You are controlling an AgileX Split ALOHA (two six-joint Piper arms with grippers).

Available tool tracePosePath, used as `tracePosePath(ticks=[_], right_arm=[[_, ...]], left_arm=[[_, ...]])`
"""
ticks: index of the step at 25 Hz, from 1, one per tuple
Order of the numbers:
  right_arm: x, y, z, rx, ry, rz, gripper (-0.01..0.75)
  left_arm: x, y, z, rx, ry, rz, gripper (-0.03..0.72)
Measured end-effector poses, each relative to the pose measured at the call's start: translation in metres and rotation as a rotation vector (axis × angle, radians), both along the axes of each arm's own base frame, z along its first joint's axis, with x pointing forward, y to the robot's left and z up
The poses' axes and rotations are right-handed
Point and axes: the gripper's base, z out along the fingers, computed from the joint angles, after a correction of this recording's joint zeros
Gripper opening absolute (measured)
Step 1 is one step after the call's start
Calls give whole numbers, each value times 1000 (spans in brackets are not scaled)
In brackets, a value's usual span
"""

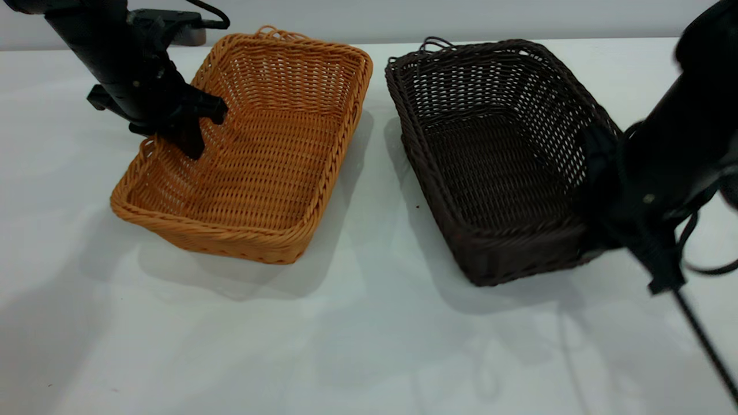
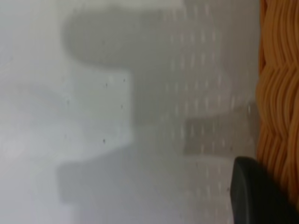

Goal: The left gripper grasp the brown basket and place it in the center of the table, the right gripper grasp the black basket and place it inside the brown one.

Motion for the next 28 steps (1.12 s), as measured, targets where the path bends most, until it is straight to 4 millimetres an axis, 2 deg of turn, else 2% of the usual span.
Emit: tracePosePath(ticks=[4,7,12,17,20,24,28], right_arm=[[14,-31,24,15,-78,96,83],[23,-61,43,44,-143,175,83],[37,-92,72,145,-239,448,83],[57,-109,101,179,-277,704,83],[69,-117,117,163,-305,745,83],[79,-124,130,149,-335,758,83],[79,-125,131,146,-327,780,83]], left_arm=[[1,0,0,25,-27,-99,87],[1,-5,1,65,-57,-254,87],[-1,-29,2,182,-148,-673,87],[-12,-75,4,287,-241,-1085,87],[-19,-100,5,332,-292,-1253,87],[-26,-118,1,352,-316,-1344,87],[-28,-121,1,344,-317,-1342,87]])
